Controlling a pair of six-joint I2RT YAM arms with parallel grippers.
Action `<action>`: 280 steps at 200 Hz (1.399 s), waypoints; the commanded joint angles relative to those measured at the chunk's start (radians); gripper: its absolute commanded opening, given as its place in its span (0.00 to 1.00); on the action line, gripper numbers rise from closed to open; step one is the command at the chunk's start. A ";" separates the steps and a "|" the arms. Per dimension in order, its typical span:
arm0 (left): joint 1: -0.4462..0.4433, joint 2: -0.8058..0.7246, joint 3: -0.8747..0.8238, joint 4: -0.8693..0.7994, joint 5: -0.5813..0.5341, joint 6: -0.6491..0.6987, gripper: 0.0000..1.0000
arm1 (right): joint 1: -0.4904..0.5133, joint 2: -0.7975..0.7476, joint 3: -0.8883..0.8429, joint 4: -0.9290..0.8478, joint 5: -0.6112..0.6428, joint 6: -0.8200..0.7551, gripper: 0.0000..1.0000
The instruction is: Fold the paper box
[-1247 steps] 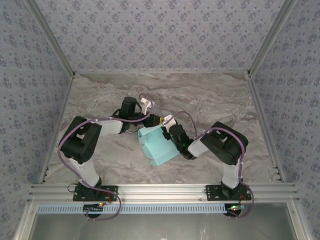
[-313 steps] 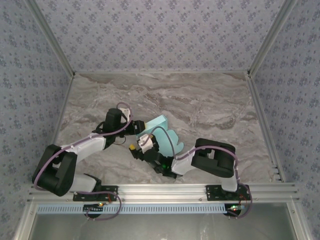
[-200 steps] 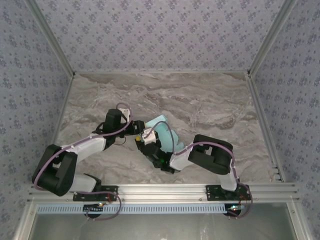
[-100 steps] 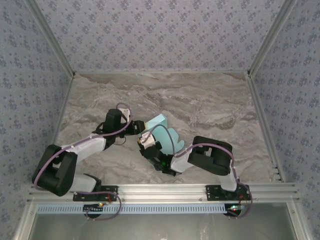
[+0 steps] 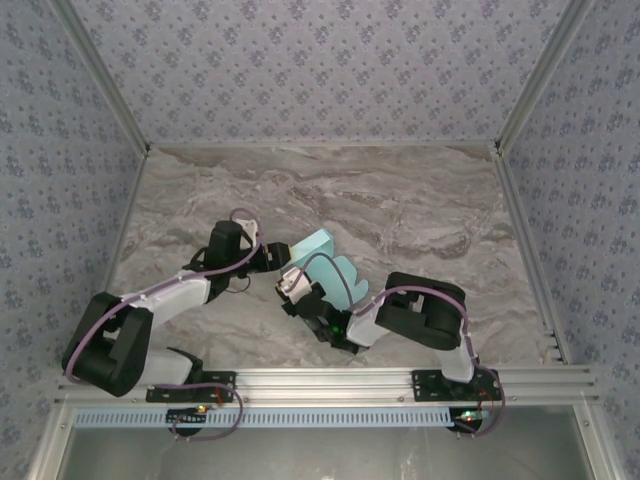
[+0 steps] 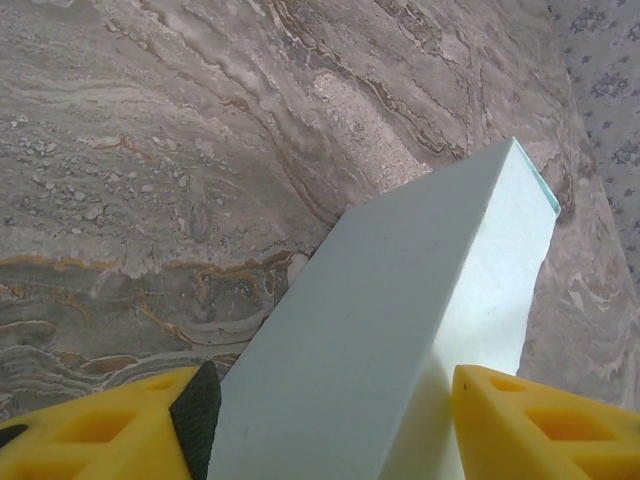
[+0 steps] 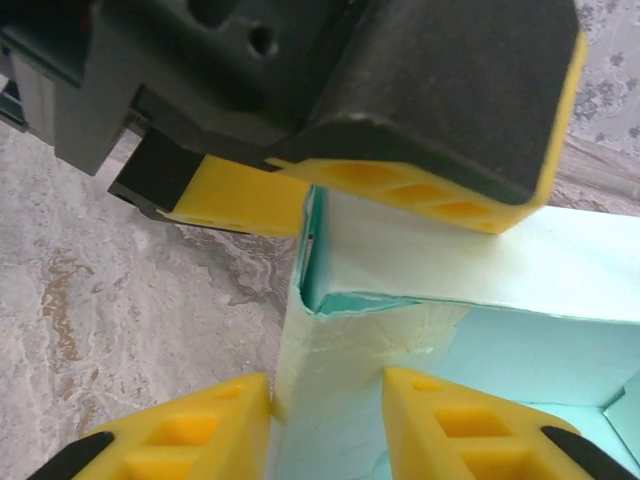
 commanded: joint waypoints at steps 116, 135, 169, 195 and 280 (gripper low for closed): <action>0.007 0.028 0.006 -0.049 0.048 0.055 0.63 | -0.088 -0.067 -0.068 0.146 -0.228 -0.202 0.30; 0.007 0.030 0.006 -0.047 0.055 0.055 0.62 | -0.106 -0.068 -0.064 0.146 -0.264 -0.217 0.29; 0.007 0.035 0.013 -0.045 0.072 0.055 0.60 | -0.146 -0.053 -0.056 0.151 -0.314 -0.215 0.29; 0.008 0.049 0.019 -0.047 0.080 0.055 0.59 | -0.164 -0.033 -0.044 0.161 -0.330 -0.230 0.32; 0.009 0.085 -0.008 0.018 0.112 0.011 0.54 | -0.188 0.052 0.045 0.214 -0.279 -0.166 0.43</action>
